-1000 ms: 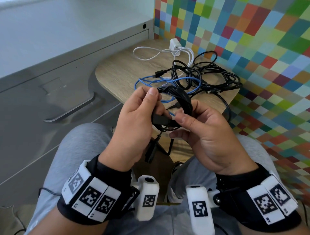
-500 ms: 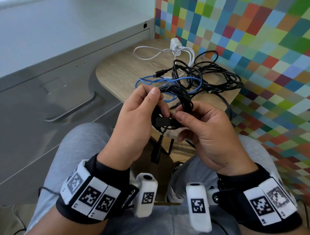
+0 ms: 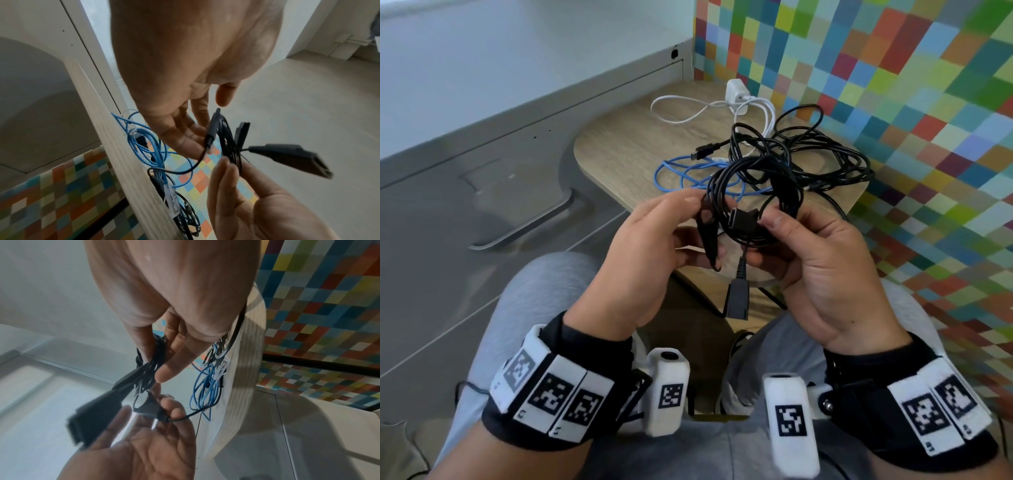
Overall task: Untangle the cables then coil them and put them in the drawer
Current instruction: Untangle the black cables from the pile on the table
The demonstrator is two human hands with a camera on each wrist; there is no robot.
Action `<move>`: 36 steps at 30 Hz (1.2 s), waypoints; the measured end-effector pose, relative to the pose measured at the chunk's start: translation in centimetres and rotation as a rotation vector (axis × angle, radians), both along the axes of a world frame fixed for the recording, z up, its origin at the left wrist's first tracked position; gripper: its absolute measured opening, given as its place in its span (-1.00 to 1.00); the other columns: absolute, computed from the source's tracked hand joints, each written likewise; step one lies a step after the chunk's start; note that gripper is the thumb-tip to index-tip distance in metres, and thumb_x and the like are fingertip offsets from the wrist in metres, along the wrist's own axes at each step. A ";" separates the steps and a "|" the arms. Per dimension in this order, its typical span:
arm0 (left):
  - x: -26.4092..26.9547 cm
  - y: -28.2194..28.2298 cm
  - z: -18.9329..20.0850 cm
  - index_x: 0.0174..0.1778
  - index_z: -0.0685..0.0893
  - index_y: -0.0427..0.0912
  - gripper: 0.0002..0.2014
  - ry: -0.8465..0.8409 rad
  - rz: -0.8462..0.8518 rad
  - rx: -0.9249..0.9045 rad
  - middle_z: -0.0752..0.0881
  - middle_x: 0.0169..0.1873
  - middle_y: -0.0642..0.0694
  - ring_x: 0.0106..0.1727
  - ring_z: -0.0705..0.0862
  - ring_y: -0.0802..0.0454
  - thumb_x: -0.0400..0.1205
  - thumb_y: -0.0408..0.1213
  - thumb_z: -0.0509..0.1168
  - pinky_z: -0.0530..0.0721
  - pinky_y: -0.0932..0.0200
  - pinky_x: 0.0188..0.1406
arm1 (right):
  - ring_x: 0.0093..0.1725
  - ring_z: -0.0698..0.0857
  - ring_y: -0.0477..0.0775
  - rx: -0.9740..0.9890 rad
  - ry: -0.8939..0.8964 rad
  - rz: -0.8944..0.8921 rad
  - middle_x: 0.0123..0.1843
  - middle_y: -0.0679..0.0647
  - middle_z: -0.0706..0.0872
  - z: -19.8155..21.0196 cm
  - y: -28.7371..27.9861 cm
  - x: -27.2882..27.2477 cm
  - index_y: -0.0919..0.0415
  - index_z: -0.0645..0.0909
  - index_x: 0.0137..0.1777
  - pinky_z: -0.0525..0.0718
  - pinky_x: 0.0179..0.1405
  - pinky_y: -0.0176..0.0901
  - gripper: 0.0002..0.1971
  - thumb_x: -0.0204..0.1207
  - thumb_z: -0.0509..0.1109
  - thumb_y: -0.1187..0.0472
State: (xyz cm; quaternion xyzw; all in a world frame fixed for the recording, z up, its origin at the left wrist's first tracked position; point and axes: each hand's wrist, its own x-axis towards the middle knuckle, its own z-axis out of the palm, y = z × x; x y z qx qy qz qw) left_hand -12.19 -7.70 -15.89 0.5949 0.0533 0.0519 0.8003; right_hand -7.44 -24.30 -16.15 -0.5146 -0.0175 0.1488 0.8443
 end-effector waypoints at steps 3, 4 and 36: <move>0.1 0.6 0.0 0.17 0.72 -0.46 -0.57 0.002 -0.041 0.019 0.64 -0.10 -0.33 -0.33 0.60 -0.17 0.53 -0.29 0.13 0.60 0.08 -0.36 | -0.32 0.83 0.04 -0.013 -0.016 -0.026 -0.26 0.14 0.81 -0.1 -0.2 0.2 0.26 0.74 -0.15 0.76 -0.45 -0.25 -0.92 0.37 0.53 0.30; 0.0 0.7 -0.1 0.16 0.71 -0.49 -0.59 -0.002 -0.053 0.031 0.63 -0.15 -0.31 -0.36 0.57 -0.15 0.54 -0.33 0.14 0.57 0.08 -0.38 | -0.32 0.82 0.03 -0.026 -0.028 -0.033 -0.27 0.11 0.81 -0.1 -0.2 0.2 0.26 0.74 -0.14 0.76 -0.44 -0.24 -0.92 0.37 0.53 0.31; -1.0 2.3 1.0 0.06 0.76 -0.20 -0.88 -0.174 -0.009 0.561 0.72 -0.48 -0.19 -0.45 0.67 -0.06 0.71 -0.38 0.32 0.67 0.16 -0.26 | -0.17 0.86 -0.03 0.302 0.057 -0.291 -0.17 0.07 0.88 0.9 -2.1 2.0 0.21 0.72 -0.15 0.81 -0.24 -0.27 -0.95 0.41 0.51 0.33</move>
